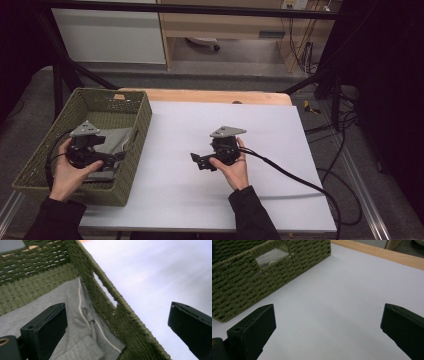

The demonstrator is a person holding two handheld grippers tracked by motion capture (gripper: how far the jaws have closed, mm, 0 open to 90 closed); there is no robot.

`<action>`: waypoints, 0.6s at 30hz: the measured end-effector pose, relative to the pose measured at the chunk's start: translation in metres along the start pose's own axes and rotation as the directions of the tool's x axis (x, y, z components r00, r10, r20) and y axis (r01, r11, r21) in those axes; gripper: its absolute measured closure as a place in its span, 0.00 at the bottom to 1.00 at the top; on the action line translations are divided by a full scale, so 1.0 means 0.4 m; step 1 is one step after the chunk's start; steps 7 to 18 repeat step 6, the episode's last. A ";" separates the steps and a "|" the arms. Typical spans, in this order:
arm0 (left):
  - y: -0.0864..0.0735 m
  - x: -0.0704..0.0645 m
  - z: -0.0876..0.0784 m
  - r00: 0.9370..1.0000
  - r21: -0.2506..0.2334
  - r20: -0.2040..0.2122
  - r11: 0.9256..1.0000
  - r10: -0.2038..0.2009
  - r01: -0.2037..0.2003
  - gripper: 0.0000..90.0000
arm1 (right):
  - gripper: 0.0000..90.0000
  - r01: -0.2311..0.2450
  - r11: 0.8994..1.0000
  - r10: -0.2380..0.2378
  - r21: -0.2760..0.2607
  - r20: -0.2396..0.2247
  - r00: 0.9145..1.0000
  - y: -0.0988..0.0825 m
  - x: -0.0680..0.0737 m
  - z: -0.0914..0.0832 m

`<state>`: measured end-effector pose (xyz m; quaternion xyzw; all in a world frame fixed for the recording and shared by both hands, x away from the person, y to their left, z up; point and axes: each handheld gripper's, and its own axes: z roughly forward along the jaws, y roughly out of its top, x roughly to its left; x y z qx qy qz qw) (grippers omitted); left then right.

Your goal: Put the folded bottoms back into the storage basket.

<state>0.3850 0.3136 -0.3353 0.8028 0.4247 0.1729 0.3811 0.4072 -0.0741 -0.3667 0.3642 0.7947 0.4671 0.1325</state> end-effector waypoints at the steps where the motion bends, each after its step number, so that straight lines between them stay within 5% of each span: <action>1: -0.001 -0.002 0.004 1.000 0.002 0.006 1.000 0.004 -0.004 0.02 | 0.01 0.001 1.000 -0.001 0.001 -0.001 1.000 -0.008 -0.008 -0.006; 6: -0.004 -0.011 0.019 1.000 0.003 0.018 1.000 0.012 -0.012 0.02 | 0.01 -0.017 1.000 0.017 0.004 -0.008 1.000 -0.043 -0.044 -0.037; 18: -0.004 -0.011 0.019 1.000 0.003 0.018 1.000 0.012 -0.012 0.02 | 0.01 -0.017 1.000 0.017 0.004 -0.008 1.000 -0.043 -0.044 -0.037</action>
